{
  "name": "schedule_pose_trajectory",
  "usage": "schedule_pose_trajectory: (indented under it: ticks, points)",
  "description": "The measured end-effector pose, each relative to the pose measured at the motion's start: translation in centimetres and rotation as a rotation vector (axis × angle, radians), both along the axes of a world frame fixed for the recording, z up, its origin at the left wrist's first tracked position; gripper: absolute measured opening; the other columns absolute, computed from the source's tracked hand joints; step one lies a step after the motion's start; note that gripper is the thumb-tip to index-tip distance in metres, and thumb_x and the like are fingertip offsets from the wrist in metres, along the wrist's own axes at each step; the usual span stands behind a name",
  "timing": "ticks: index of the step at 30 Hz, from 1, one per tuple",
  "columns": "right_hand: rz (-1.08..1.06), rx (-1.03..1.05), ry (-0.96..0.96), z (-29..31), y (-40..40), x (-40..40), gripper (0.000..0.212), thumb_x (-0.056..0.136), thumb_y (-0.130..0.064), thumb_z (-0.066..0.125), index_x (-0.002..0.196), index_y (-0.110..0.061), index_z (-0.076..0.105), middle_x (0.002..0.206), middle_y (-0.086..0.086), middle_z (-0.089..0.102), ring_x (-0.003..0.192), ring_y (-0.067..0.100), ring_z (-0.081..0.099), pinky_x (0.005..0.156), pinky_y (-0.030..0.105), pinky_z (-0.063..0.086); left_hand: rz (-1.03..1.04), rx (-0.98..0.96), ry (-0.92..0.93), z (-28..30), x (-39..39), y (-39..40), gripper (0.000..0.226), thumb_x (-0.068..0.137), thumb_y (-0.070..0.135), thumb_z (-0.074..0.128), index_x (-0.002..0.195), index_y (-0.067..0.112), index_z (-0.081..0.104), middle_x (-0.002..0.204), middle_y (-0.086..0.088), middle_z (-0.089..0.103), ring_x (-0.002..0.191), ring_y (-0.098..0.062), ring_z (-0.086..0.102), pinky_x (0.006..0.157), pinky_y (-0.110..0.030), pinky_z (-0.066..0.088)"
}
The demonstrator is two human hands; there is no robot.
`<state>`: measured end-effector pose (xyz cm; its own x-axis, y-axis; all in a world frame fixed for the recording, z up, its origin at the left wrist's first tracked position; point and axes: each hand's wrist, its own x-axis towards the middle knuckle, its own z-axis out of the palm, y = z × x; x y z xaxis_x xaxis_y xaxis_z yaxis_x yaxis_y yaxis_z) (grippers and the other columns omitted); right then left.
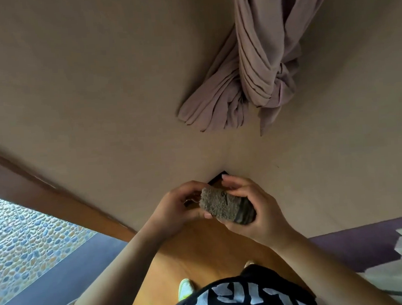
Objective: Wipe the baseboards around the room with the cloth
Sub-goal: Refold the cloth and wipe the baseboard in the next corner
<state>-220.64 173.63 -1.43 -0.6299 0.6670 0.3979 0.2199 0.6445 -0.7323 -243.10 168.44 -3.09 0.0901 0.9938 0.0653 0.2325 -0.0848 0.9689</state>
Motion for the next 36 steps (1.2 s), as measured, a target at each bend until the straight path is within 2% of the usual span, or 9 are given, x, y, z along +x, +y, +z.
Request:
schedule_pose_trajectory:
  ticks: [4, 9, 13, 17, 23, 27, 29, 33, 36]
  points:
    - [-0.008, -0.158, 0.002, -1.3, 2.8, 1.2, 0.058, 0.075, -0.036, 0.085, 0.123, -0.021, 0.057, 0.123, -0.015, 0.063, 0.111, -0.002, 0.063, 0.086, 0.017, 0.055, 0.057, -0.025, -0.023, -1.8, 1.3, 2.6, 0.054, 0.073, 0.052, 0.080, 0.115, 0.020, 0.067, 0.112, 0.001, 0.071, 0.106, -0.020, 0.068, 0.093, -0.037, 0.055]
    - [-0.001, -0.170, -0.042, -4.3, 8.1, 3.8, 0.064, 0.075, -0.037, 0.083, 0.128, -0.008, 0.063, 0.120, -0.005, 0.067, 0.110, -0.002, 0.063, 0.086, 0.013, 0.053, 0.143, -0.052, 0.102, -3.1, 4.2, 6.6, 0.054, 0.070, 0.055, 0.080, 0.118, 0.036, 0.063, 0.114, 0.020, 0.067, 0.100, -0.005, 0.064, 0.085, -0.016, 0.049]
    - [-0.002, -0.190, -0.045, -7.1, 13.5, 6.6, 0.063, 0.073, -0.039, 0.082, 0.124, -0.004, 0.066, 0.118, -0.005, 0.066, 0.110, -0.004, 0.061, 0.087, 0.012, 0.052, 0.213, -0.089, 0.211, -4.9, 7.1, 10.7, 0.053, 0.074, 0.064, 0.072, 0.123, 0.052, 0.055, 0.117, 0.027, 0.060, 0.103, 0.001, 0.059, 0.086, -0.012, 0.045]
    - [-0.032, -0.269, -0.070, -9.9, 17.4, 8.0, 0.061, 0.076, -0.042, 0.083, 0.127, -0.015, 0.062, 0.120, -0.008, 0.064, 0.112, -0.010, 0.057, 0.090, 0.014, 0.051, 0.267, -0.244, 0.409, -8.4, 8.4, 13.1, 0.063, 0.086, 0.079, 0.038, 0.137, 0.043, 0.046, 0.130, 0.017, 0.052, 0.116, -0.009, 0.056, 0.101, -0.036, 0.049]
    - [-0.162, -0.366, -0.143, -15.9, 18.1, 9.0, 0.061, 0.077, -0.048, 0.080, 0.128, -0.018, 0.063, 0.117, -0.016, 0.064, 0.108, -0.008, 0.059, 0.088, 0.007, 0.047, 0.330, -0.299, 0.812, -15.1, 8.1, 12.4, 0.052, 0.097, 0.045, 0.046, 0.146, 0.025, 0.045, 0.147, 0.000, 0.050, 0.135, -0.025, 0.047, 0.110, -0.043, 0.036]
    - [-0.242, -0.394, -0.180, -22.2, 16.9, 8.0, 0.065, 0.074, -0.053, 0.076, 0.126, -0.014, 0.066, 0.109, -0.009, 0.068, 0.098, 0.007, 0.067, 0.080, 0.020, 0.056, 0.250, -0.225, 1.002, -21.7, 6.8, 11.9, 0.056, 0.090, 0.028, 0.069, 0.142, 0.018, 0.052, 0.148, -0.007, 0.051, 0.136, -0.030, 0.049, 0.113, -0.052, 0.035]
    - [-0.268, -0.401, -0.188, -26.0, 16.1, 7.1, 0.068, 0.073, -0.054, 0.075, 0.125, -0.012, 0.066, 0.106, -0.008, 0.069, 0.094, 0.008, 0.067, 0.077, 0.023, 0.057, 0.222, -0.236, 1.053, -25.7, 6.1, 11.6, 0.059, 0.091, 0.030, 0.066, 0.146, 0.020, 0.047, 0.153, -0.007, 0.045, 0.141, -0.029, 0.043, 0.116, -0.052, 0.027]
    - [-0.316, -0.458, -0.213, -33.5, 15.1, 4.8, 0.069, 0.071, -0.055, 0.075, 0.125, -0.013, 0.067, 0.107, -0.007, 0.071, 0.095, 0.007, 0.068, 0.077, 0.017, 0.056, 0.040, -0.287, 1.267, -34.4, 3.9, 11.9, 0.064, 0.103, 0.037, 0.038, 0.159, 0.025, 0.010, 0.167, -0.005, 0.007, 0.154, -0.025, 0.007, 0.119, -0.047, -0.010]
    - [-0.329, -0.502, -0.232, -39.5, 15.2, 3.4, 0.066, 0.072, -0.049, 0.078, 0.127, -0.014, 0.065, 0.108, -0.005, 0.071, 0.096, 0.004, 0.067, 0.075, 0.008, 0.051, -0.027, -0.221, 1.390, -40.2, 1.5, 13.4, 0.065, 0.104, 0.033, 0.036, 0.160, 0.023, 0.006, 0.168, -0.006, 0.002, 0.154, -0.026, 0.002, 0.117, -0.048, -0.015]
